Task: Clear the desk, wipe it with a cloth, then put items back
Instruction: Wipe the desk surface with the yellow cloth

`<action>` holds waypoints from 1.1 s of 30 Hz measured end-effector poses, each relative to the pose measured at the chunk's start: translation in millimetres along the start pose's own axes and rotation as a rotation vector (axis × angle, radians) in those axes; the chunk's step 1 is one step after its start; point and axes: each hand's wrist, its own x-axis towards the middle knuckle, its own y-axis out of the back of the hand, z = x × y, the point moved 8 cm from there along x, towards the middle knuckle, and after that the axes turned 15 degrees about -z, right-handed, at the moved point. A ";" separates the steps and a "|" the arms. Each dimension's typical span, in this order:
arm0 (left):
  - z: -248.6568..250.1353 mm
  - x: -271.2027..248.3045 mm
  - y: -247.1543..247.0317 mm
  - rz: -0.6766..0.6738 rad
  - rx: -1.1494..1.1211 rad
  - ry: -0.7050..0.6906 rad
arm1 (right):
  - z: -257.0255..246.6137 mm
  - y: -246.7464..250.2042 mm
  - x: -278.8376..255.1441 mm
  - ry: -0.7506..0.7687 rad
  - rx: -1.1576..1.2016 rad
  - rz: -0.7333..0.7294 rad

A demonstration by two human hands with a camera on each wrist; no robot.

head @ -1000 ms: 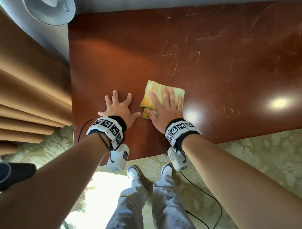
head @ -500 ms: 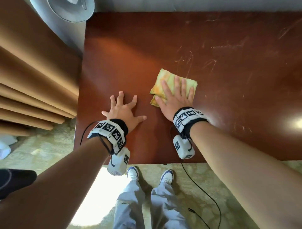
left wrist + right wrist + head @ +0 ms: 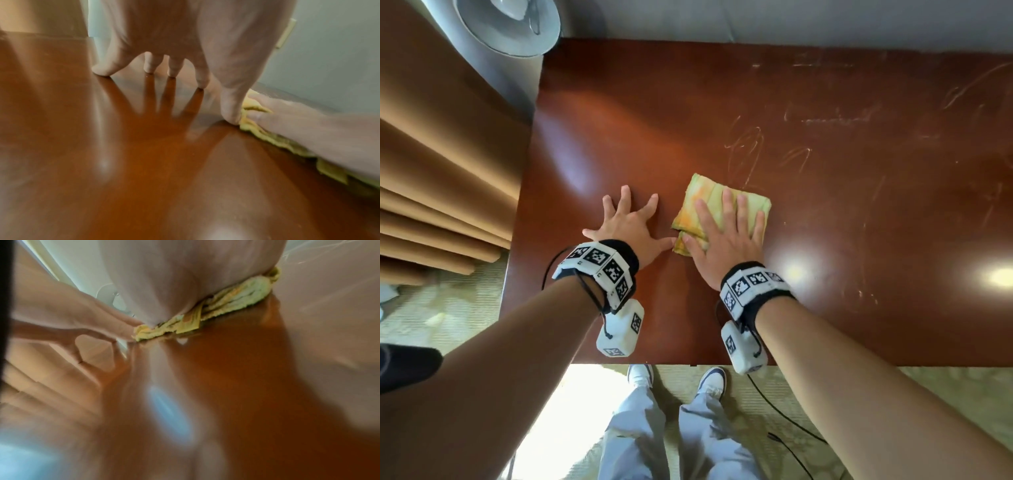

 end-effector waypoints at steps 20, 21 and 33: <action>23.2 25.7 29.3 0.052 0.011 -0.008 | 18.9 14.9 19.6 0.008 -0.042 0.014; 28.1 29.7 28.9 0.035 0.011 -0.006 | 19.7 17.4 24.6 0.004 -0.038 0.010; 38.9 31.9 23.5 -0.006 0.059 0.031 | 28.2 47.1 62.1 -0.054 0.024 0.001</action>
